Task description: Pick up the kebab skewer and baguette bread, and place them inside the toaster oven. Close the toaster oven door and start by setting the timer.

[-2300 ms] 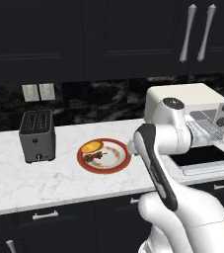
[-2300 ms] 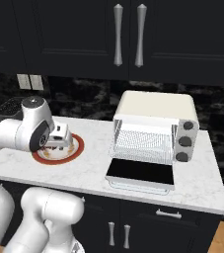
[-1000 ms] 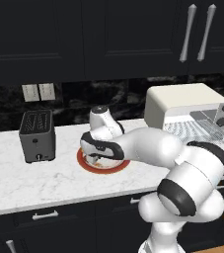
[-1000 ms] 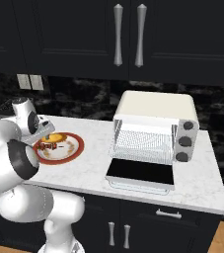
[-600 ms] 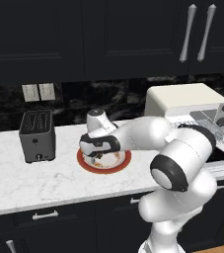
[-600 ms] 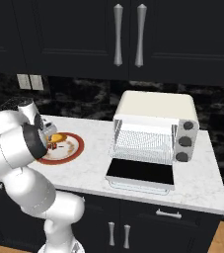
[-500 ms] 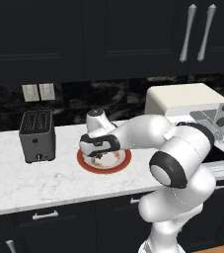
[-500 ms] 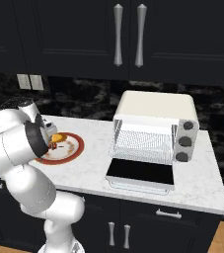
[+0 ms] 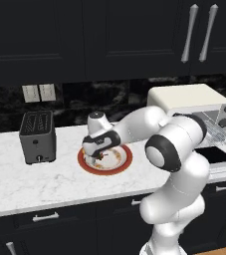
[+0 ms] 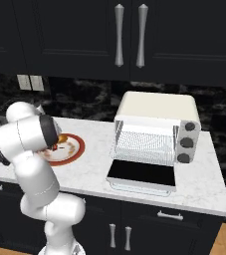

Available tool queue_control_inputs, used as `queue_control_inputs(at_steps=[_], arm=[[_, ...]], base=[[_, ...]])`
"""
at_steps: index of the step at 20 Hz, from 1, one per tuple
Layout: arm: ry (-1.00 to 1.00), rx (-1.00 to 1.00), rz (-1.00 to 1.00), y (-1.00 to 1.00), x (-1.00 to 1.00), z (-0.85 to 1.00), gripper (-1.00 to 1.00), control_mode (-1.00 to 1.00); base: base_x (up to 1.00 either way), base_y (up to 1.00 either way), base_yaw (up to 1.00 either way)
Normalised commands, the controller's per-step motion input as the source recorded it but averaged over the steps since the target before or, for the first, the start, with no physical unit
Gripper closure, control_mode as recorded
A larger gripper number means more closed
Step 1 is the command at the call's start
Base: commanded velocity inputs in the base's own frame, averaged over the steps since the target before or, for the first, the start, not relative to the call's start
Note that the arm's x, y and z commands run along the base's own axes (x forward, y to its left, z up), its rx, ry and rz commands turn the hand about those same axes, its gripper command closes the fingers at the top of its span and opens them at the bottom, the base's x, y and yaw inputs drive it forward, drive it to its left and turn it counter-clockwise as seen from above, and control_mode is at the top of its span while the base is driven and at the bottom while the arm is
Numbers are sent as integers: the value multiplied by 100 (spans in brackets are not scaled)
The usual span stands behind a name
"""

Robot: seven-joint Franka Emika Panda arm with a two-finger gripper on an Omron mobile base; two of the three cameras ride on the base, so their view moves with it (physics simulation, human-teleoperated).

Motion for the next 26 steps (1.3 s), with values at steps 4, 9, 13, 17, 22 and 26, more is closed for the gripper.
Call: queue_control_inputs(at_steps=[4, 9, 13, 17, 22, 26], arm=[[0, 0, 2, 0, 34, -23, -100, -100], [0, -2, 1, 0, -1, -20, -100, -100], [0, -1, 0, 0, -15, -16, -100, -100], [0, 0, 0, 0, -41, -15, -100, -100], [0, 0, -1, 0, -12, -13, -100, -100], [0, 0, 0, 0, 15, -3, -100, -100]], base=[[0, 0, 0], [0, 0, 0], [0, 0, 0], [0, 0, 0], [0, 0, 0], [0, 0, 0]])
